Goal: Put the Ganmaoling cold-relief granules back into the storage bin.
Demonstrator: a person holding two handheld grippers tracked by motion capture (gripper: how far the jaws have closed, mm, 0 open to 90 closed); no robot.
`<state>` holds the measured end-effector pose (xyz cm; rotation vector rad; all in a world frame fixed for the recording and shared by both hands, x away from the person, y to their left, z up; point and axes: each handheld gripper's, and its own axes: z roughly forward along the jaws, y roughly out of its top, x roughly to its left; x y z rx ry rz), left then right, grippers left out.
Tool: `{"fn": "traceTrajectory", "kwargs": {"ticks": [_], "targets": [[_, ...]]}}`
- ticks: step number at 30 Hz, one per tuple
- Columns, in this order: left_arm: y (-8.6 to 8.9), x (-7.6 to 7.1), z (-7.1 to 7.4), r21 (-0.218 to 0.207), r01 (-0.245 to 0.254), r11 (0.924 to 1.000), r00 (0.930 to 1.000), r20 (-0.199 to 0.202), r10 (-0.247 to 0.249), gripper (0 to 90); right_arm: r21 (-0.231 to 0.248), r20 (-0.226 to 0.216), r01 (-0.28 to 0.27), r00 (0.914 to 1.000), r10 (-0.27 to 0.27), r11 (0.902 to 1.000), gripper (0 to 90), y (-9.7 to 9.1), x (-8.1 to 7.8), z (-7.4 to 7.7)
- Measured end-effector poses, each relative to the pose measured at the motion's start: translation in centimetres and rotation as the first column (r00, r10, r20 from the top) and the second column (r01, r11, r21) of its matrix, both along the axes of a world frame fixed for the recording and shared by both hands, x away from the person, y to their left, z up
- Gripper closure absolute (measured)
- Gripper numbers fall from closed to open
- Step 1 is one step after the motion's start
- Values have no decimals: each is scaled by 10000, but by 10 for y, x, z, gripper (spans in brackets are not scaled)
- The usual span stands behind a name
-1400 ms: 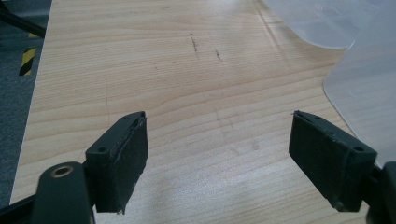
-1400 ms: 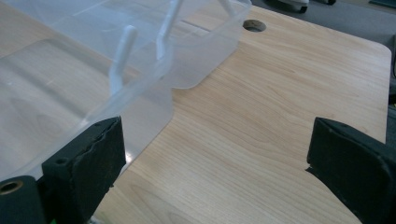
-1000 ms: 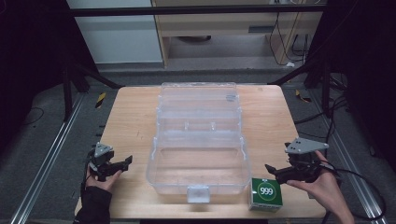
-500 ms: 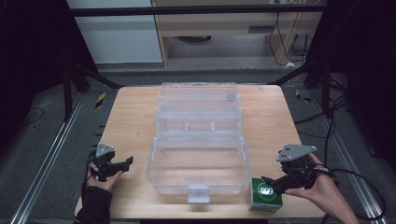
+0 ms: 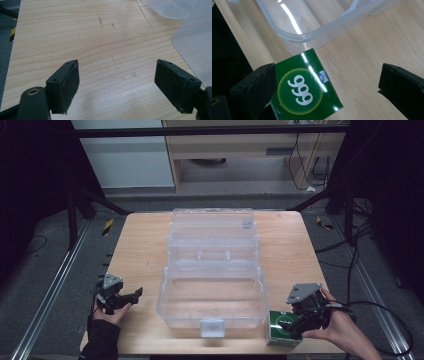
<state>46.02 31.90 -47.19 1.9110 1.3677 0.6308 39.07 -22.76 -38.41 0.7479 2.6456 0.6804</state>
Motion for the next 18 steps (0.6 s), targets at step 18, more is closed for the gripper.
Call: {"fn": "traceTrajectory", "kwargs": {"ticks": [18], "targets": [[0,0,0,14,-29,10000,10000,58,29,192,-807,-858,-765,9939,696,9938,14,8,-4,-23]]}}
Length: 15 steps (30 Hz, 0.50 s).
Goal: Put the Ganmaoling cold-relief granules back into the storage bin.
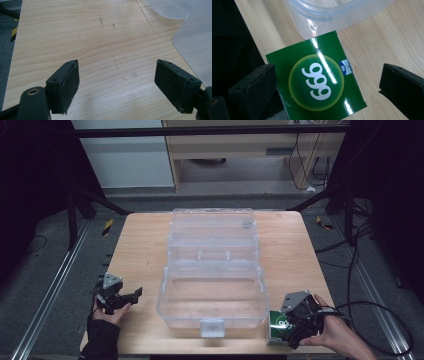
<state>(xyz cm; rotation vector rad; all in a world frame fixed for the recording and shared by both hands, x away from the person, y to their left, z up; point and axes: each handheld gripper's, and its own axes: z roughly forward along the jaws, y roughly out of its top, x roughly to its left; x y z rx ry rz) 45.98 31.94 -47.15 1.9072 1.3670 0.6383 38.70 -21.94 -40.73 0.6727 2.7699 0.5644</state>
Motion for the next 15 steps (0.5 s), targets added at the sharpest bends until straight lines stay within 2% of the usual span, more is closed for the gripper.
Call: {"fn": "traceTrajectory", "kwargs": {"ticks": [12,15], "targets": [[0,0,0,39,24,10000,10000,-32,-24,192,-359,-427,-464,9981,449,9983,13,5,0,-13],[0,0,0,46,24,10000,10000,-27,-24,192,-425,-625,-421,9973,394,9982,15,6,0,-17]]}}
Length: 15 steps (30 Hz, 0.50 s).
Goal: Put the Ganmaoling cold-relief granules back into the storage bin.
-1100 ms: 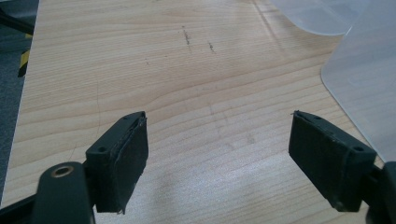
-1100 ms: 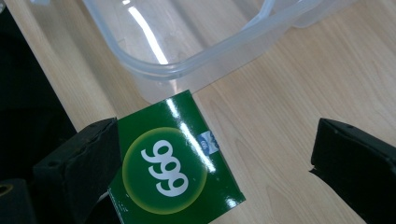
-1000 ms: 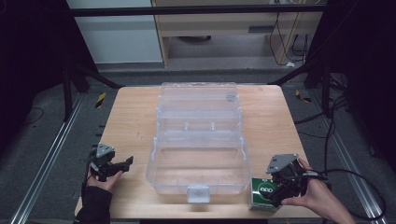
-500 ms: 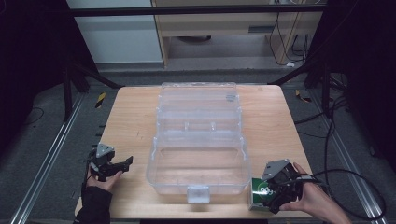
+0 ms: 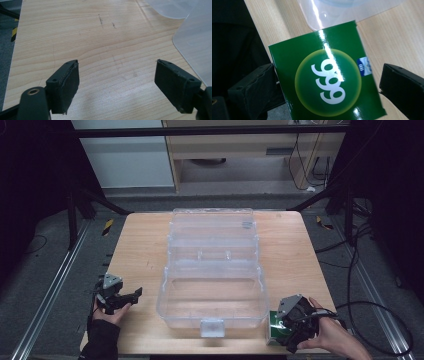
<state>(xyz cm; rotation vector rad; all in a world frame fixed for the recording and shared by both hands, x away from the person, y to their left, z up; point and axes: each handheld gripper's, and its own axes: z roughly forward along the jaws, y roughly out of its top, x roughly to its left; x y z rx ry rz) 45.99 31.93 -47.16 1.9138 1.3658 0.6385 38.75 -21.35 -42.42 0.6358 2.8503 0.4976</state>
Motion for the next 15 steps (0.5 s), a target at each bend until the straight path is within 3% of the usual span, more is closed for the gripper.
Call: {"fn": "traceTrajectory", "kwargs": {"ticks": [15], "targets": [[0,0,0,35,11,10000,10000,-21,-10,193,-367,-391,-341,9987,327,9987,25,4,6,-15]]}}
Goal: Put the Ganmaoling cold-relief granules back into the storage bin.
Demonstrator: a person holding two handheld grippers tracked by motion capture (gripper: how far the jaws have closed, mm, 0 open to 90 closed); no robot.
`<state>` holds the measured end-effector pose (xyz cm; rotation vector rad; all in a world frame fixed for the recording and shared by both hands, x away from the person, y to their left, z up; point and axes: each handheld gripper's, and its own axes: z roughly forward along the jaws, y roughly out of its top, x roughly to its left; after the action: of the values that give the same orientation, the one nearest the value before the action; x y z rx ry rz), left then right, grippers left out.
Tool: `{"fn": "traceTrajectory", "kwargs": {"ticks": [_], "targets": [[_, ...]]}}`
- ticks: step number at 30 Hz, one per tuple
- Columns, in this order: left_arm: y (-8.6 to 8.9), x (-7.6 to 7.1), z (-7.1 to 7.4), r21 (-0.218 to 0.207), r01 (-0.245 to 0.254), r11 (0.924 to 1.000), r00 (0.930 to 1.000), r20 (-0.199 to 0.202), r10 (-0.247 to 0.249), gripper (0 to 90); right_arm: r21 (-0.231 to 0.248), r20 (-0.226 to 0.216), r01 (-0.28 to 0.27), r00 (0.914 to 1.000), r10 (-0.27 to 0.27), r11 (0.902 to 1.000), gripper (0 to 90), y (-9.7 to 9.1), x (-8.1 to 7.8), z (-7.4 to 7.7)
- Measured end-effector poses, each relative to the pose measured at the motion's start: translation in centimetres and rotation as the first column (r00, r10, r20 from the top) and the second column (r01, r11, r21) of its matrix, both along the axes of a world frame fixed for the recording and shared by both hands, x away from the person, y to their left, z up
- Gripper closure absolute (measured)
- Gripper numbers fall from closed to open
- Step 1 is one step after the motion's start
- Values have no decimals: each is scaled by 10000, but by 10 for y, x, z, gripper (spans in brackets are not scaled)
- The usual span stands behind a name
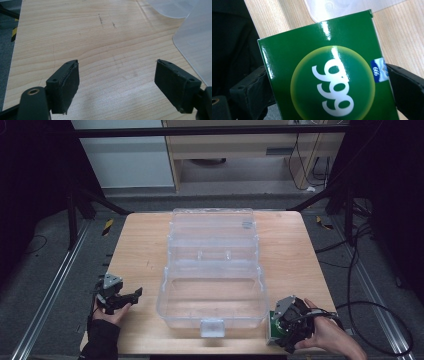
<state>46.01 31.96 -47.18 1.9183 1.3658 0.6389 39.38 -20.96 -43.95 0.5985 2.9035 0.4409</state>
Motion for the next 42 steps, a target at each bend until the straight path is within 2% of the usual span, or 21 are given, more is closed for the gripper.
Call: {"fn": "traceTrajectory", "kwargs": {"ticks": [6,11,16,21,25,30,34,42], "targets": [[0,0,0,13,-3,10000,10000,-8,3,194,-68,-88,-194,9998,193,9998,27,0,3,-3],[0,0,0,15,-6,10000,10000,-7,6,196,-21,-157,-222,9996,222,9998,68,-1,3,-2],[0,0,0,20,-10,10000,10000,-10,10,196,25,-317,-106,9994,107,9999,129,-4,2,1],[0,0,0,39,-13,10000,10000,-22,13,196,114,-357,-90,9993,94,9999,148,-5,2,1],[0,0,0,17,-28,10000,10000,-3,28,197,150,-483,185,9987,-177,9997,157,-5,2,3],[0,0,0,36,-13,10000,10000,-16,13,198,326,-409,336,9986,-323,9989,161,-8,1,6],[0,0,0,10,-31,10000,10000,4,31,198,470,-190,350,9992,-342,9983,161,-14,0,14],[0,0,0,17,-36,10000,10000,-5,36,198,770,481,845,9949,-883,9934,161,-31,-2,41]]}}
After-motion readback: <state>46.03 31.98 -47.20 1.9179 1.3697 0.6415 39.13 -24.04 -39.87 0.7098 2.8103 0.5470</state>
